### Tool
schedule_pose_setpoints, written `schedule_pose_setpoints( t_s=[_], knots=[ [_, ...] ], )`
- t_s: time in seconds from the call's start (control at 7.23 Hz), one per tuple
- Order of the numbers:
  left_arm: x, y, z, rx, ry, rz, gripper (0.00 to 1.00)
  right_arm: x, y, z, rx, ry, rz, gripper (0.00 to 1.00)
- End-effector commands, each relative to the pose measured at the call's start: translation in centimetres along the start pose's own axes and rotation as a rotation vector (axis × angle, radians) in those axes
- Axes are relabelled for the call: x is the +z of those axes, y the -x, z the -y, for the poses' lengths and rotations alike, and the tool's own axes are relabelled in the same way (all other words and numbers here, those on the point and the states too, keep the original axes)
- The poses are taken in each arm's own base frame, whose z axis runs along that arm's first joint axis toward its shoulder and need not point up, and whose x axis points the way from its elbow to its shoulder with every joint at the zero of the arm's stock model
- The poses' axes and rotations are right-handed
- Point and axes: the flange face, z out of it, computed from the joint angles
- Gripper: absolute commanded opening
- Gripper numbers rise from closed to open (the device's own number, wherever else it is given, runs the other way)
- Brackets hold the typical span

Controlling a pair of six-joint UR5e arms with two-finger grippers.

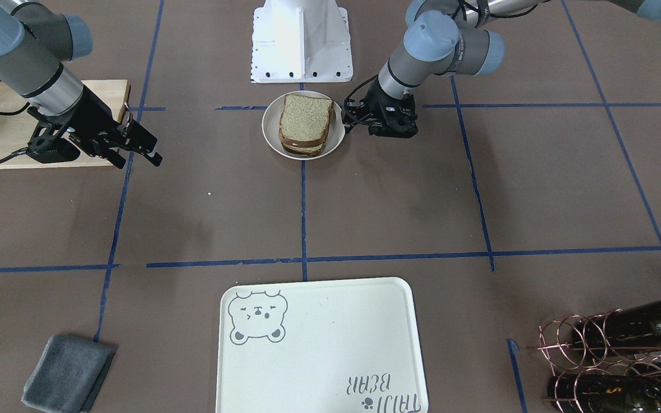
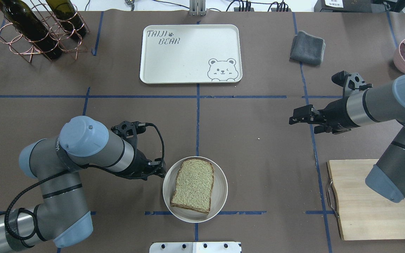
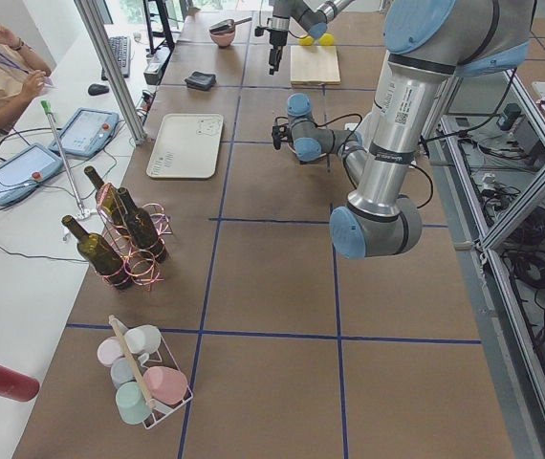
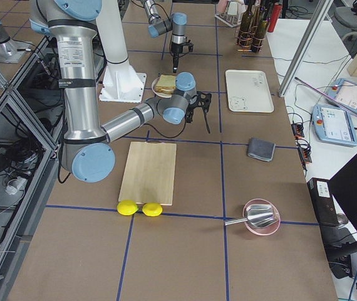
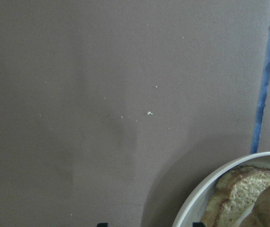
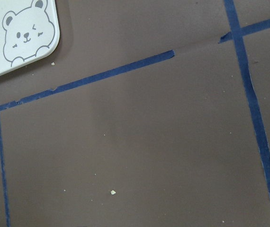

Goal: Make sandwich and place on tray
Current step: 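Move the left gripper to the plate rim nearest it and grasp it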

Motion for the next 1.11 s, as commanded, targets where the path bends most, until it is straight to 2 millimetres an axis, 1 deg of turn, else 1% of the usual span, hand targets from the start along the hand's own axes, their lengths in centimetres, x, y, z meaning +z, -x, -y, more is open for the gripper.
schedule_pose_setpoints(
  t_s=[0.0, 0.14, 0.28, 0.42, 0.83, 0.97],
  knots=[
    [1.6, -0.8, -2.1, 0.015, 0.033, 0.004, 0.52, 0.0, 0.0, 0.0, 0.0, 0.0, 0.0, 1.0],
    [1.9, -0.7, -2.3, 0.015, 0.037, 0.009, 0.46, 0.0, 0.0, 0.0, 0.0, 0.0, 0.0, 1.0],
    [2.2, -0.7, -2.3, 0.015, 0.04, 0.012, 0.45, 0.0, 0.0, 0.0, 0.0, 0.0, 0.0, 1.0],
    [2.3, -0.6, -2.3, 0.015, 0.04, 0.015, 0.42, 0.0, 0.0, 0.0, 0.0, 0.002, 0.0, 1.0],
    [4.0, -1.3, -3.1, 0.03, 0.059, 0.008, 0.41, -0.2, 0.2, -0.1, -0.004, 0.0, 0.007, 1.0],
    [4.3, -1.2, -3.2, 0.033, 0.062, 0.007, 0.37, -0.3, 0.4, -0.1, -0.004, 0.0, 0.009, 1.0]
  ],
)
